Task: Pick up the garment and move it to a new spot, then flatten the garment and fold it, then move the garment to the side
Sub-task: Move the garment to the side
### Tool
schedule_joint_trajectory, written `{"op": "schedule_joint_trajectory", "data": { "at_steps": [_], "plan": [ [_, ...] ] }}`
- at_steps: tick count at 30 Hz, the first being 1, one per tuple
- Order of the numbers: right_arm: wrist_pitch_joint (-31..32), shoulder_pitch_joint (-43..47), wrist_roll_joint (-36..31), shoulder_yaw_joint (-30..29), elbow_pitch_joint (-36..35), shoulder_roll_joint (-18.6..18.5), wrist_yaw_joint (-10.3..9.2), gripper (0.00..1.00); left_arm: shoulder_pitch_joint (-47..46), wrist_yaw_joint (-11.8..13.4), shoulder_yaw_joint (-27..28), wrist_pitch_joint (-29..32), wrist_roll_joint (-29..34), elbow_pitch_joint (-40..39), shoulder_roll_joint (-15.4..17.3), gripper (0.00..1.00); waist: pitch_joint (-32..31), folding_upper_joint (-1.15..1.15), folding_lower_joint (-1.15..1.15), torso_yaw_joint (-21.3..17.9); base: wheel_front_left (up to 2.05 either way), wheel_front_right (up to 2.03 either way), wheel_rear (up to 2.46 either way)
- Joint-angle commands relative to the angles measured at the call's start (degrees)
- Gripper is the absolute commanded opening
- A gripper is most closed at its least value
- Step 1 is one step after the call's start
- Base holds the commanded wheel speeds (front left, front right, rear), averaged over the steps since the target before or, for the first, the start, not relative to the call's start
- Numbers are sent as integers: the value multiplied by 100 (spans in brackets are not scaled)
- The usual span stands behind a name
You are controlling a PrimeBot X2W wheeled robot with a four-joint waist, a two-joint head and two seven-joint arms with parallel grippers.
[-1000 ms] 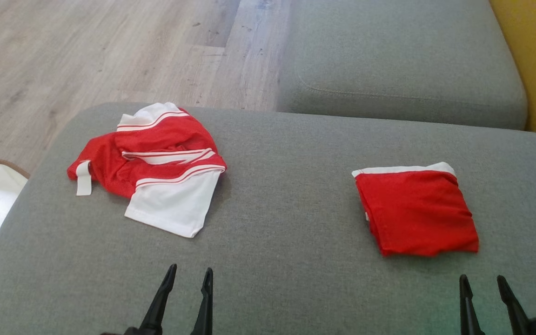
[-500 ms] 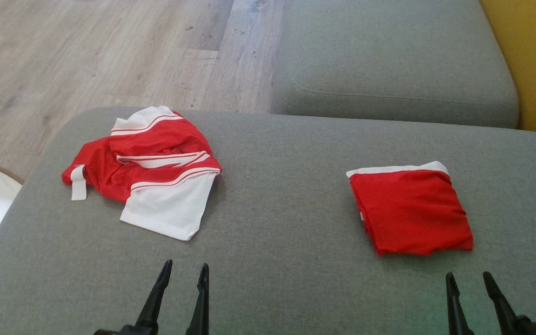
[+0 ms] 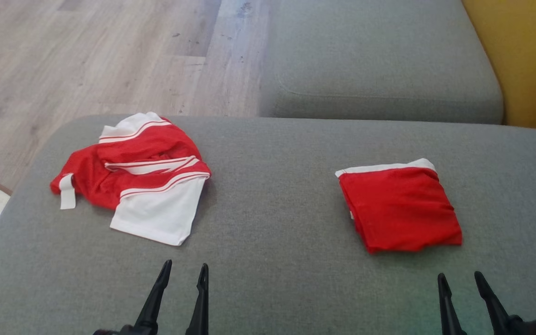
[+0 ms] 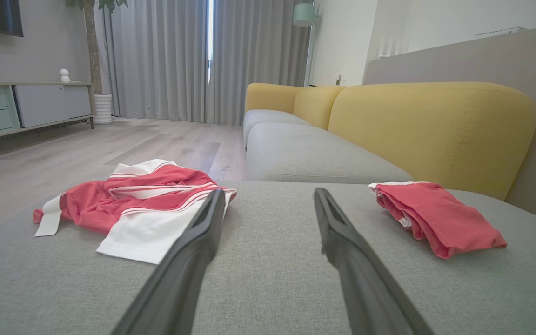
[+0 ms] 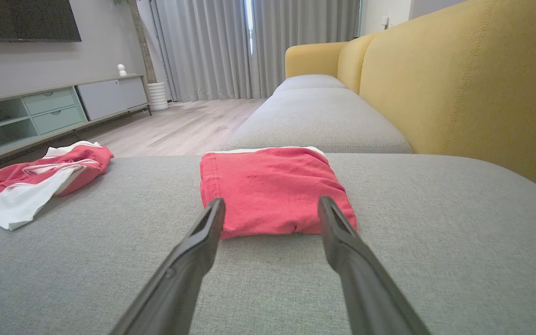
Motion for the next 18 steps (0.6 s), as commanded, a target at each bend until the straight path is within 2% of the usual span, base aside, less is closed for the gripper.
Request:
{"op": "schedule_joint_trajectory", "data": {
  "at_steps": [1,6,11,15,18],
  "plan": [
    [-78,-217,-45,134,-232,-195,37,100,-236,-1,172,-30,36,-205,-62,100,52,0,0,-44,0,0,0],
    [-79,-428,-78,263,-221,-387,37,100,-362,87,105,-30,12,-309,-63,100,317,0,0,-185,0,0,0],
    [-79,-1048,-25,458,-32,-739,37,100,-603,183,-14,-30,108,-430,-63,100,787,0,0,-299,0,0,0],
    [-63,-1736,341,531,421,-1021,37,100,-921,239,-116,-30,187,-574,-63,100,1287,0,0,-283,0,0,0],
    [181,-2278,662,598,777,-1267,37,100,-1158,295,-185,-30,186,-597,-63,100,1529,0,0,-233,0,0,0]
  ]
}}
